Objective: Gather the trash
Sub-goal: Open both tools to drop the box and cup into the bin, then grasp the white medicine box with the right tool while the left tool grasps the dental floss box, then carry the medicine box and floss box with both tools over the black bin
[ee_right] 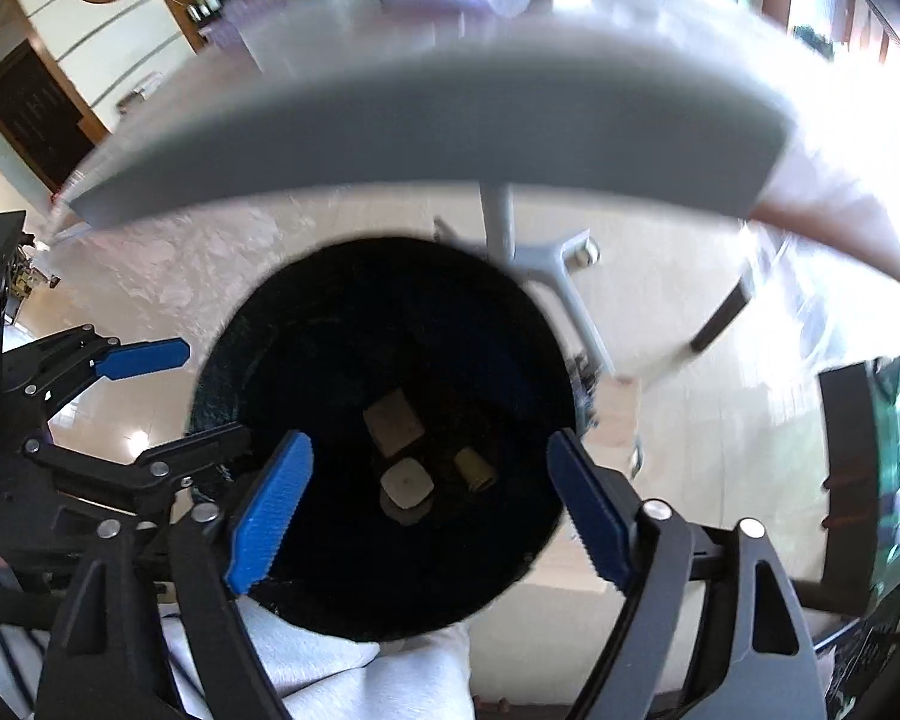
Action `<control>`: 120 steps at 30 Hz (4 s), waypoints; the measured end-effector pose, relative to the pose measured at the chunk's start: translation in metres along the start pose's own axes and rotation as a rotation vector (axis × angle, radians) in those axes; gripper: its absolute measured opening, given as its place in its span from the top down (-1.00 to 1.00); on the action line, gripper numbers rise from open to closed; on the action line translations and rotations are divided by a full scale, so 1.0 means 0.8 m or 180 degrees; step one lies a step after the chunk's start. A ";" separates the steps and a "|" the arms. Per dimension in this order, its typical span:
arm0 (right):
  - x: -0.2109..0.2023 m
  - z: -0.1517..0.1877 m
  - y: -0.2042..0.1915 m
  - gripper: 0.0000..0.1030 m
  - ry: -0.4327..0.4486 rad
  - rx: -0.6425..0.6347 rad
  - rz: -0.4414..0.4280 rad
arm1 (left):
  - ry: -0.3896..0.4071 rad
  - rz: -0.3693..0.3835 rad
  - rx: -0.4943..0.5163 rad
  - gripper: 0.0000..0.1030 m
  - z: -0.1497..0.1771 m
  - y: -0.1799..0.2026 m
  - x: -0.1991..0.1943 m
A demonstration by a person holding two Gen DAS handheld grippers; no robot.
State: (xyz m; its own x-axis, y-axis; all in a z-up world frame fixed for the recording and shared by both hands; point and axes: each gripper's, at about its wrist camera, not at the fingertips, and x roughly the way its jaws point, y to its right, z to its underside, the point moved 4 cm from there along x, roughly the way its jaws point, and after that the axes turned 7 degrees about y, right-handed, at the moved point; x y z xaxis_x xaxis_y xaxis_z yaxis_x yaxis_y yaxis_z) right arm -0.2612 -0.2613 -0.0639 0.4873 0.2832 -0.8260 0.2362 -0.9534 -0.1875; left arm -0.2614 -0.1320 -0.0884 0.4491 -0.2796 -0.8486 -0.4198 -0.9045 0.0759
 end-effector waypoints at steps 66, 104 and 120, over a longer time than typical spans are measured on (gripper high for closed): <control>0.085 -0.321 0.074 0.06 0.0362 -0.0451 -0.0378 | 0.0529 0.0176 -0.0592 -0.12 -0.227 -0.118 0.013; -0.013 -0.228 0.055 0.08 0.0864 0.0434 -0.0291 | 0.0851 0.0674 -0.0364 -0.11 -0.196 -0.110 -0.054; -0.036 -0.180 0.040 0.08 0.0862 0.0397 -0.0411 | 0.0886 0.0613 -0.0387 -0.07 -0.175 -0.090 -0.065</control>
State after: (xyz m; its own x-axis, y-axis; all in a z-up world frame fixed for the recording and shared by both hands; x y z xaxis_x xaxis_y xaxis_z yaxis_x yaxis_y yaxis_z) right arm -0.1468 -0.2850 0.0307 0.6701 0.4040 -0.6227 0.2139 -0.9084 -0.3592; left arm -0.1444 -0.0976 0.0236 0.5756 -0.5105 -0.6389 -0.4281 -0.8537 0.2964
